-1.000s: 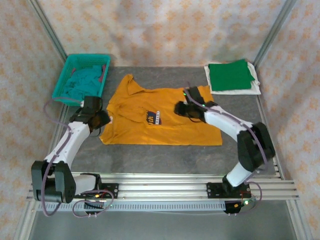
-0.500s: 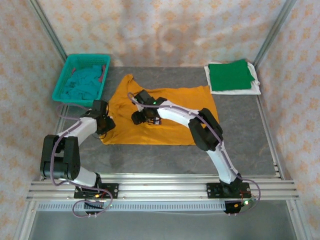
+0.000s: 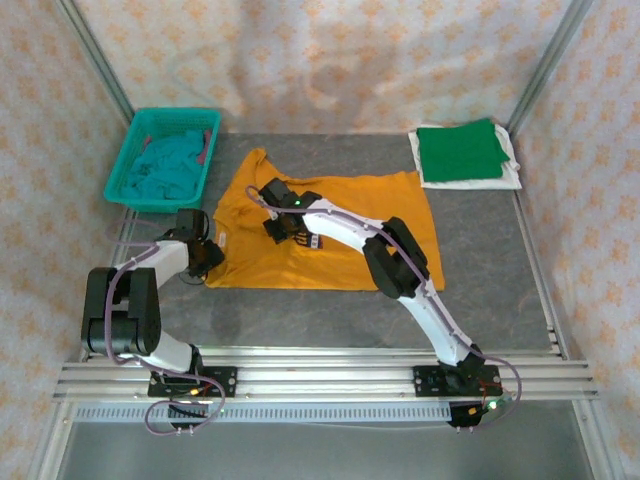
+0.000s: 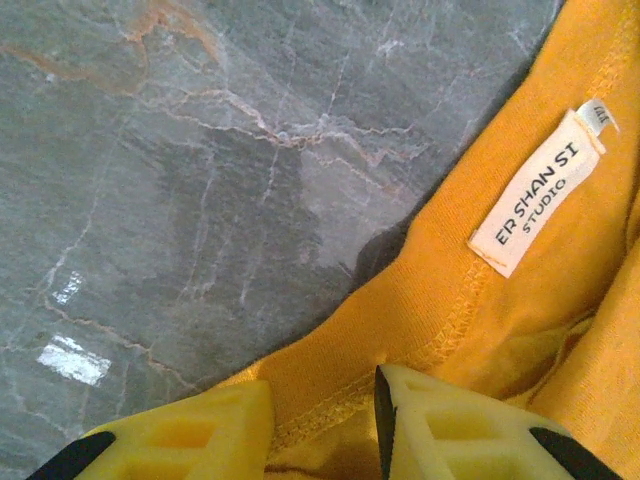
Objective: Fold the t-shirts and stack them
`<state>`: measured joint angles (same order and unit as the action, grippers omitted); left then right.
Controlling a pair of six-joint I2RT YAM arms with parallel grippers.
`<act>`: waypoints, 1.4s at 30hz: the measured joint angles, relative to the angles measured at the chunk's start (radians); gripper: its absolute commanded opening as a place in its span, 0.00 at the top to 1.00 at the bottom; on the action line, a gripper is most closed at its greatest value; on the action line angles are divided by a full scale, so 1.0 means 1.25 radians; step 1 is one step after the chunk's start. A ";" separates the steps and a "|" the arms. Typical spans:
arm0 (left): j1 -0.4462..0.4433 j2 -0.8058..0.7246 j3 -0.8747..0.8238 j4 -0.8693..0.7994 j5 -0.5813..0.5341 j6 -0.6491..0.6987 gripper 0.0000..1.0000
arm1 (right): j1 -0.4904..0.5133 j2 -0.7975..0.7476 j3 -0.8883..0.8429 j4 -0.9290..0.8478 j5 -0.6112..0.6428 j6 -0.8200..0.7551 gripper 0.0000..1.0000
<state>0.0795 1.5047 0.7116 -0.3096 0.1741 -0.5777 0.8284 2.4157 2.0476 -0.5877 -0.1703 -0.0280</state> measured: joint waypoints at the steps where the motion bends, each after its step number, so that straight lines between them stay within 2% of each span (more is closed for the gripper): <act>1: 0.000 0.002 0.000 0.004 0.000 0.000 0.66 | -0.001 0.000 0.001 -0.001 0.008 0.005 0.92; 4: 0.000 0.008 0.000 0.017 -0.001 0.002 0.66 | -0.005 0.000 0.002 -0.006 0.028 0.028 0.94; 7: 0.002 0.016 0.005 0.029 -0.001 0.002 0.65 | -0.018 0.000 0.002 -0.010 0.036 0.051 0.90; 9: 0.002 0.019 0.006 0.035 -0.002 0.002 0.65 | -0.030 0.000 0.002 -0.012 0.036 0.068 0.80; 12: 0.002 0.019 0.006 0.036 -0.002 0.002 0.65 | -0.042 0.000 0.003 -0.016 0.041 0.083 0.72; 18: 0.002 0.012 0.006 0.035 -0.002 0.002 0.65 | -0.047 -0.016 -0.009 -0.024 0.047 0.110 0.69; 21: 0.002 -0.006 0.005 0.017 -0.013 0.002 0.65 | -0.053 -0.096 -0.120 0.013 0.037 0.137 0.70; 25: -0.012 -0.061 0.016 -0.044 -0.054 0.011 0.63 | -0.089 -0.260 -0.328 0.105 -0.007 0.196 0.76; 30: -0.104 -0.078 0.121 -0.106 -0.098 0.054 0.63 | -0.167 -0.423 -0.544 0.228 -0.026 0.263 0.81; 36: -0.121 0.002 0.153 -0.072 -0.067 0.053 0.64 | -0.245 -0.441 -0.640 0.248 -0.016 0.319 0.81; 42: -0.119 0.114 0.153 -0.053 -0.029 0.023 0.64 | -0.356 -0.441 -0.657 0.225 0.042 0.357 0.81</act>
<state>-0.0692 1.6478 0.9028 -0.3763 0.1379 -0.5484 0.3832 1.8648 1.2266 -0.3061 -0.1177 0.4179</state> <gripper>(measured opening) 0.358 0.186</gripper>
